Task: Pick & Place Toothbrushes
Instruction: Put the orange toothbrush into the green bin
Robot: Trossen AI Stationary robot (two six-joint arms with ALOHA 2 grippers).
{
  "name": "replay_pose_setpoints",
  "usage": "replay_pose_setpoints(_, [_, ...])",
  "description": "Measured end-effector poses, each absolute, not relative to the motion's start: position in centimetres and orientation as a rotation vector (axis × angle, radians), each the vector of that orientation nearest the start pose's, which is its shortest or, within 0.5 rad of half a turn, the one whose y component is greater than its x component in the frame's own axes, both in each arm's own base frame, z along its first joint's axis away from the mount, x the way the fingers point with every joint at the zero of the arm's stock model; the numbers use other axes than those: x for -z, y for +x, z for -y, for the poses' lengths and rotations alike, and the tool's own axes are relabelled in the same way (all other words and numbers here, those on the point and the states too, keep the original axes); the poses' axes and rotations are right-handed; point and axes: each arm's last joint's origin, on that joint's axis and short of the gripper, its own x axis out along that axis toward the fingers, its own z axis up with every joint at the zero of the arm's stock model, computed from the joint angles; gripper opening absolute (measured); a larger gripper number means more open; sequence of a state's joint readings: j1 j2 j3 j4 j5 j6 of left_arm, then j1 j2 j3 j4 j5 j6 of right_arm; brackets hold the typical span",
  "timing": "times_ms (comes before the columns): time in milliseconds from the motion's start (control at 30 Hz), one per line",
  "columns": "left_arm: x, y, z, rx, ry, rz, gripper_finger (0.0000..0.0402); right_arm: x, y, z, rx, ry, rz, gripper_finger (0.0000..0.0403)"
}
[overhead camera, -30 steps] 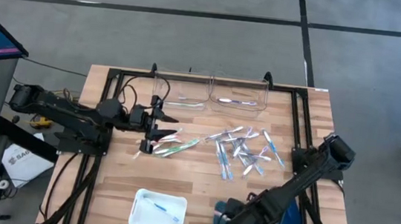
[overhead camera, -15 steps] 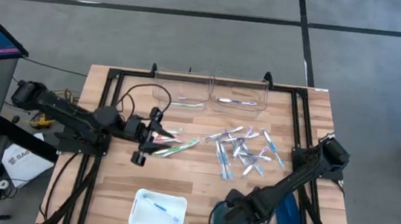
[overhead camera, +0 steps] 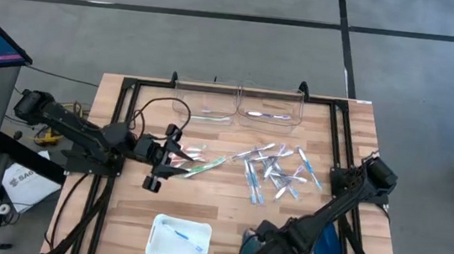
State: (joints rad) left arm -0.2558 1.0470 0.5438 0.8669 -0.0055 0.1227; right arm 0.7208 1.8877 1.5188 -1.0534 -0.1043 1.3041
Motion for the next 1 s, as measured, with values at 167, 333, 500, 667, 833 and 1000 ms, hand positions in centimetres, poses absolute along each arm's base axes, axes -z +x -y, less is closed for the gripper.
replay_pose_setpoints(167, [-30.1,21.5,5.6,0.221,0.072,0.38,0.0136,-22.6,27.4,-24.4,0.3,0.588,-1.528,0.0018])
replay_pose_setpoints(333, [-30.1,21.4,5.6,0.223,0.072,0.381,0.0136,-22.7,27.3,-24.7,0.287,0.595,-1.522,0.0021])
replay_pose_setpoints(500, [-30.1,21.4,5.6,0.223,0.072,0.382,0.0136,-22.7,27.1,-25.1,0.264,0.595,-1.516,0.0016])
replay_pose_setpoints(667, [-30.1,21.4,5.6,0.223,0.072,0.381,0.0136,-22.7,26.9,-25.4,0.263,0.598,-1.516,0.0021])
replay_pose_setpoints(833, [-30.1,21.4,5.6,0.224,0.068,0.38,0.0136,-22.8,26.8,-25.6,0.262,0.603,-1.515,0.0017])
replay_pose_setpoints(1000, [-30.1,21.4,5.6,0.226,0.065,0.38,0.0136,-22.8,26.8,-25.6,0.262,0.602,-1.515,0.0026])
